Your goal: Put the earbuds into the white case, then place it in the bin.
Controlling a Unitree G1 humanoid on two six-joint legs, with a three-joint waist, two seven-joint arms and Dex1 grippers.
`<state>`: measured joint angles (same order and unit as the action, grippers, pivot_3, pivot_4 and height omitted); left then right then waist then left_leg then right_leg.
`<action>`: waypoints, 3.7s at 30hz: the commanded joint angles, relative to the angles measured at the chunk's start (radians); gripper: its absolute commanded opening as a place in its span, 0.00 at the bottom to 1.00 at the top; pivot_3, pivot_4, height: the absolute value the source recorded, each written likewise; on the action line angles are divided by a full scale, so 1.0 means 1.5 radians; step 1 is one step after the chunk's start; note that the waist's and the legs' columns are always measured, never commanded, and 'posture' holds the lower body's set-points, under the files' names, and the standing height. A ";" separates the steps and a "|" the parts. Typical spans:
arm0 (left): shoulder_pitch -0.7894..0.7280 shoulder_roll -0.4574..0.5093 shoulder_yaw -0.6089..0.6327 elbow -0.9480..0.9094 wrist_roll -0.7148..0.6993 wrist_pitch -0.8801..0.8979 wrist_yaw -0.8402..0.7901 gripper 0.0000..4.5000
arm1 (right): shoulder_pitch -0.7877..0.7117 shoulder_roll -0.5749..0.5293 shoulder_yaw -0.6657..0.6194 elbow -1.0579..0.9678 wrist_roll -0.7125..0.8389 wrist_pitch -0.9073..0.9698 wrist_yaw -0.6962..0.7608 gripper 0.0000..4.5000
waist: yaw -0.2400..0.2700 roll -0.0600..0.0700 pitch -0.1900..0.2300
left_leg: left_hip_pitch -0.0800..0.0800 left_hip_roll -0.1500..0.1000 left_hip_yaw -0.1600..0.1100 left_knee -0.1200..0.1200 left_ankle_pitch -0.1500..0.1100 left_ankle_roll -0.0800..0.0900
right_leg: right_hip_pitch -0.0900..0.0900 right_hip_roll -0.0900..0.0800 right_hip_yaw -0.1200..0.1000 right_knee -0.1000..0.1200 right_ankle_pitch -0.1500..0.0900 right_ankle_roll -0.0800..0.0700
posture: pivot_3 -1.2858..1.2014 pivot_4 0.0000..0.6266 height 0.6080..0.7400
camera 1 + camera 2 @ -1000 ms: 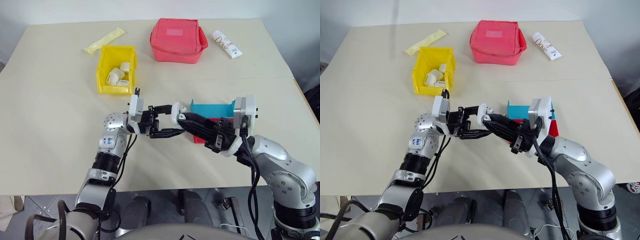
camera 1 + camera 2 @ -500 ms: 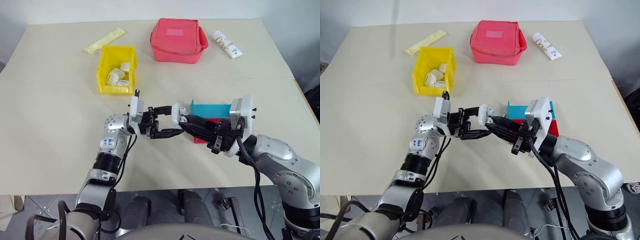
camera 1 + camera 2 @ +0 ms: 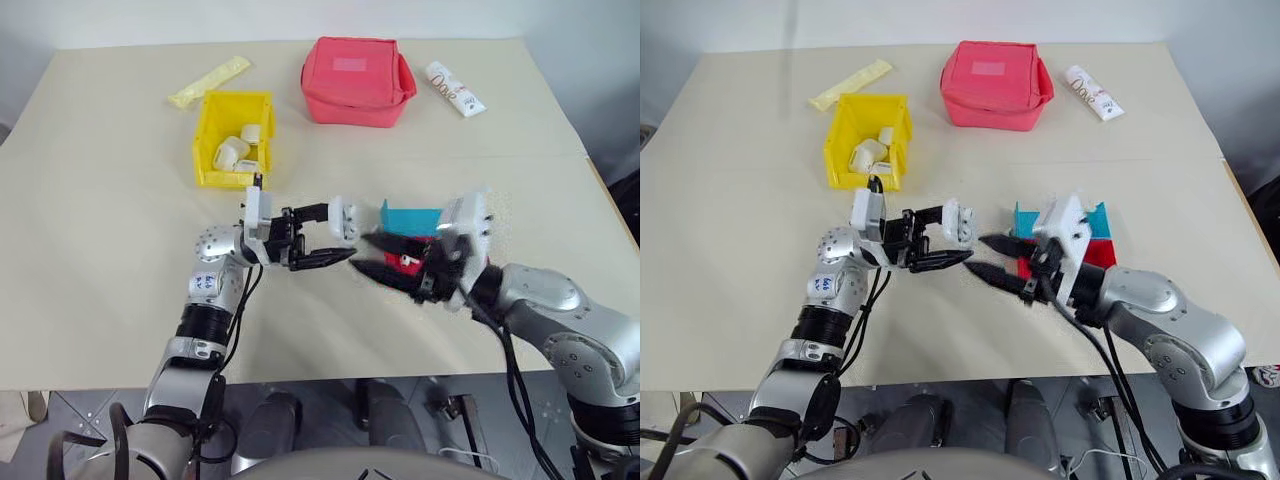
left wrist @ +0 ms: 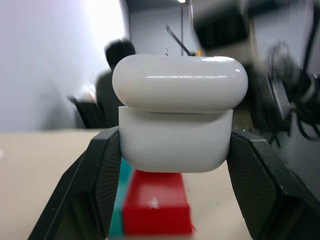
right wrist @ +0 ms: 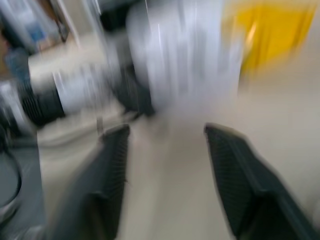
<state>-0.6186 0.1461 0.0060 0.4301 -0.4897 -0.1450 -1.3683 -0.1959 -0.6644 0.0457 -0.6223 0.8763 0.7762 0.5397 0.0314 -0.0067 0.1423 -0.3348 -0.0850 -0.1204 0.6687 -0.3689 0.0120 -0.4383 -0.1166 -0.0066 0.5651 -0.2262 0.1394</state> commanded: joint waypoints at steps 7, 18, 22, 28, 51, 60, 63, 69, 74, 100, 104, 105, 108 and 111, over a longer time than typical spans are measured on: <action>-0.004 0.009 -0.001 -0.017 0.000 0.004 0.007 0.62 | -0.021 -0.001 -0.037 -0.027 0.013 0.006 0.002 0.63 | -0.001 0.000 0.000 | 0.000 0.000 0.000 0.000 0.000 0.000 | 0.000 0.000 0.000 0.000 0.000 0.000 | 0.52 0.24 1.00; -0.041 0.080 -0.033 -0.013 0.099 0.025 0.082 0.62 | -0.047 -0.096 -0.115 -0.054 0.020 0.081 -0.038 0.50 | -0.001 0.000 0.000 | 0.000 0.000 0.000 0.000 0.000 0.000 | 0.000 0.000 0.000 0.000 0.000 0.000 | 0.52 0.24 1.00; -0.068 0.097 -0.052 -0.006 0.136 0.037 0.106 0.62 | -0.169 -0.104 -0.115 -0.056 0.059 0.152 -0.098 0.20 | -0.001 0.000 0.000 | 0.000 0.001 0.000 0.000 0.000 0.000 | 0.000 0.000 0.000 0.000 0.000 0.000 | 0.52 0.24 1.00; -0.104 0.118 -0.099 0.028 0.209 0.062 0.128 0.62 | -0.369 -0.076 -0.032 -0.021 0.080 0.263 -0.142 0.00 | -0.003 0.000 0.000 | 0.000 0.001 0.000 -0.001 0.000 0.000 | -0.001 0.000 -0.001 -0.001 0.000 0.000 | 0.52 0.24 1.00; -0.073 0.123 -0.051 -0.011 0.157 0.054 0.125 0.62 | -0.365 -0.089 0.089 0.074 -0.140 0.212 0.010 0.00 | -0.002 0.000 0.000 | -0.001 0.000 0.000 -0.001 0.000 0.000 | -0.002 0.000 -0.001 0.000 0.000 0.000 | 0.52 0.24 1.00; -0.052 0.143 -0.014 -0.044 0.121 0.088 0.143 0.62 | -0.253 -0.102 -0.090 0.036 -0.086 0.163 0.060 0.00 | -0.002 0.000 0.000 | -0.001 0.000 0.000 -0.001 0.000 0.000 | -0.001 0.000 0.000 0.000 0.000 0.000 | 0.52 0.24 1.00; -0.057 0.156 0.006 -0.032 0.114 0.095 0.157 0.62 | -0.187 -0.085 -0.211 0.077 0.038 0.151 0.152 0.13 | -0.001 -0.001 0.000 | -0.001 0.001 -0.001 -0.001 0.000 0.000 | 0.000 0.000 -0.001 -0.001 0.000 0.000 | 0.52 0.24 1.00; -0.105 0.184 0.039 0.044 0.146 0.089 0.228 0.62 | -0.097 -0.124 -0.224 0.144 0.007 0.057 0.294 0.57 | -0.003 -0.001 0.000 | 0.000 0.001 0.000 -0.001 0.000 0.000 | 0.000 0.001 -0.001 0.000 0.000 0.000 | 0.52 0.24 1.00; -0.175 0.221 0.046 0.151 0.237 0.102 0.418 0.62 | -0.092 -0.104 -0.217 0.180 -0.041 -0.002 0.278 0.95 | -0.003 -0.001 0.001 | 0.000 0.000 0.000 -0.001 0.000 0.000 | 0.000 0.001 -0.001 0.000 0.000 0.001 | 0.52 0.24 1.00; -0.020 0.323 0.134 0.003 0.081 0.035 0.213 1.00 | -0.118 -0.157 -0.165 0.253 -0.061 -0.030 0.401 1.00 | -0.006 -0.001 0.001 | 0.000 0.001 0.001 -0.001 0.000 -0.001 | -0.002 0.000 0.000 0.000 0.000 0.000 | 0.52 0.24 1.00; 0.071 0.349 0.149 -0.097 0.049 0.078 0.194 1.00 | -0.123 -0.171 -0.152 0.315 -0.097 -0.058 0.438 1.00 | -0.003 -0.001 0.001 | 0.000 0.001 0.001 -0.001 0.000 0.000 | -0.001 0.000 0.000 0.000 0.000 0.000 | 0.52 0.24 1.00; 0.104 0.362 0.159 -0.120 0.035 0.090 0.178 1.00 | -0.113 -0.179 -0.148 0.327 -0.106 -0.071 0.460 1.00 | -0.001 -0.001 0.001 | 0.000 0.001 0.001 -0.001 0.000 0.000 | 0.000 0.000 0.000 0.000 0.000 0.000 | 0.52 0.24 1.00; 0.177 0.387 0.176 -0.143 0.010 0.098 0.126 1.00 | -0.109 -0.190 -0.147 0.396 -0.129 -0.096 0.499 1.00 | -0.004 -0.001 0.001 | 0.000 0.001 0.001 0.000 -0.001 0.000 | 0.000 0.000 0.000 0.000 0.000 0.000 | 0.52 0.24 1.00; 0.199 0.390 0.186 -0.118 0.007 0.093 0.120 1.00 | -0.102 -0.209 -0.126 0.478 -0.196 -0.199 0.561 1.00 | -0.002 0.000 0.001 | 0.000 0.001 0.001 0.000 -0.001 0.000 | 0.000 0.000 0.000 0.000 0.000 0.000 | 0.52 0.24 1.00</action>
<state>-0.3110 0.7198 0.2568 0.2548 -0.4547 0.0040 -1.1827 -0.3465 -0.9552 -0.1449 0.0528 0.6213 0.5604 1.3292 0.0281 -0.0067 0.1442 -0.3344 -0.0830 -0.1189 0.6682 -0.3700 0.0122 -0.4388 -0.1164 -0.0070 0.5655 -0.2263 0.1392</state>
